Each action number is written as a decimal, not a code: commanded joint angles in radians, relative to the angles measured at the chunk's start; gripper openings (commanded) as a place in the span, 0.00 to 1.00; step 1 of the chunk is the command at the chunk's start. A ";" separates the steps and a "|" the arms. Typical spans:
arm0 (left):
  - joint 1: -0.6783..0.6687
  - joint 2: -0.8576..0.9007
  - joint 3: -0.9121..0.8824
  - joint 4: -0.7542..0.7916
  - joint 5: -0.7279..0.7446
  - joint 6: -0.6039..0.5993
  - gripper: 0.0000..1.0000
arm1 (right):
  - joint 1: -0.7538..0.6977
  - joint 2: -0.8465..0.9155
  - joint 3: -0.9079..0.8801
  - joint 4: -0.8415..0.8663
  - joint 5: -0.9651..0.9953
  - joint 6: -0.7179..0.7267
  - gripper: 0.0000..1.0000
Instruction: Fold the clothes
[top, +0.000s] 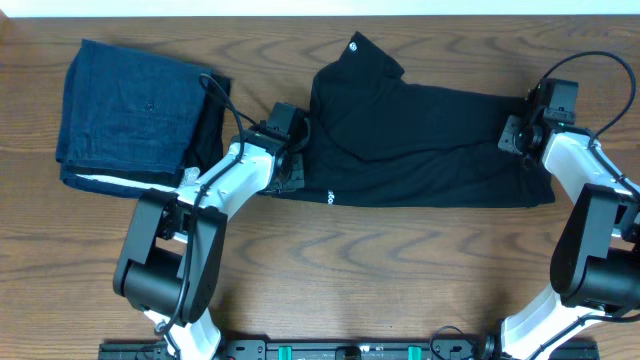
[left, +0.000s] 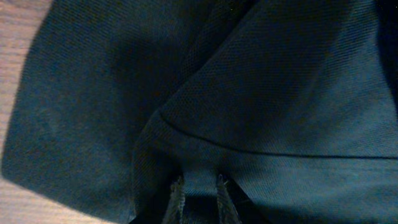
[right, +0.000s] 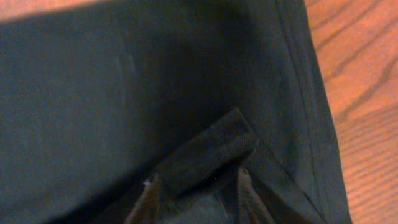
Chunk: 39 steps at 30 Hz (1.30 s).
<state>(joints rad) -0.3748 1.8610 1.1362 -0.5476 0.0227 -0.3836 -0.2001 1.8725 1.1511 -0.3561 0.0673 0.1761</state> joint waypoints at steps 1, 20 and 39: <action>0.005 -0.102 0.095 -0.020 -0.004 0.025 0.22 | -0.008 -0.075 0.049 -0.041 0.007 0.003 0.45; 0.016 -0.032 0.191 0.147 -0.009 0.148 0.06 | -0.008 -0.243 0.035 -0.423 -0.169 0.022 0.59; 0.043 0.229 0.191 0.061 -0.009 0.139 0.06 | -0.008 -0.243 0.031 -0.493 -0.169 0.021 0.99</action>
<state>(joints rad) -0.3363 2.0544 1.3418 -0.4377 0.0231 -0.2569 -0.2001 1.6226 1.1885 -0.8482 -0.0982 0.1974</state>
